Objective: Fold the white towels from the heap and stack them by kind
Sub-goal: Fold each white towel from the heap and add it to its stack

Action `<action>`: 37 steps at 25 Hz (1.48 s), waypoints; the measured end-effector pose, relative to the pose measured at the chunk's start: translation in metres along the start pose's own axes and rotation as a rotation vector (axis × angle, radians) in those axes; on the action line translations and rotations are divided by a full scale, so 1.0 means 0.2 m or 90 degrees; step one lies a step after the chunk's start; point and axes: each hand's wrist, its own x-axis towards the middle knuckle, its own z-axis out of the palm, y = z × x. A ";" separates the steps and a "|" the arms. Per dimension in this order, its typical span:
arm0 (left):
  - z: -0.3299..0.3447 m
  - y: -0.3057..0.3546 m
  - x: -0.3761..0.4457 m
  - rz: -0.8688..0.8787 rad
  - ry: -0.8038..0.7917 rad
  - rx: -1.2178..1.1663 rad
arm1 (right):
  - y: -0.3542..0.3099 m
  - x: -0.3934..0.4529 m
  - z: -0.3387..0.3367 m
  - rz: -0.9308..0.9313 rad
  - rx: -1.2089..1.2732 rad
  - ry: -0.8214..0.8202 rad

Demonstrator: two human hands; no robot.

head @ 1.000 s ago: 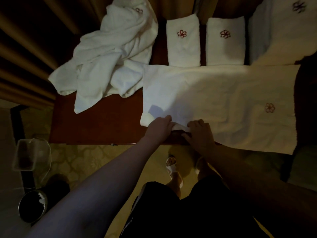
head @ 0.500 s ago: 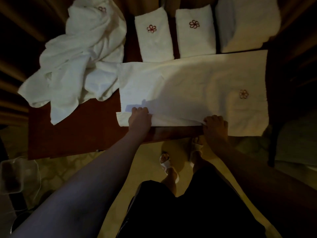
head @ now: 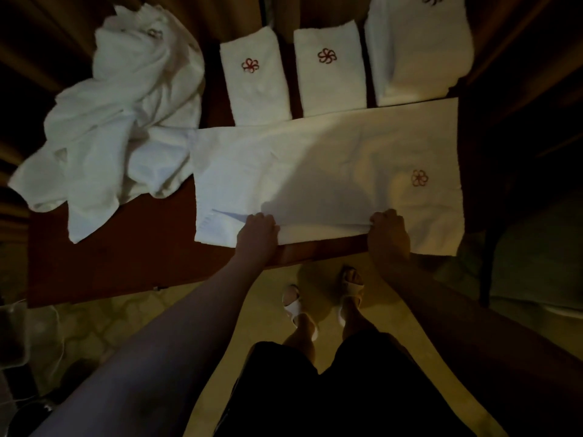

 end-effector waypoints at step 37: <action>-0.04 0.56 0.77 0.131 -0.034 0.094 | 0.38 0.79 -0.26 -0.073 0.126 0.072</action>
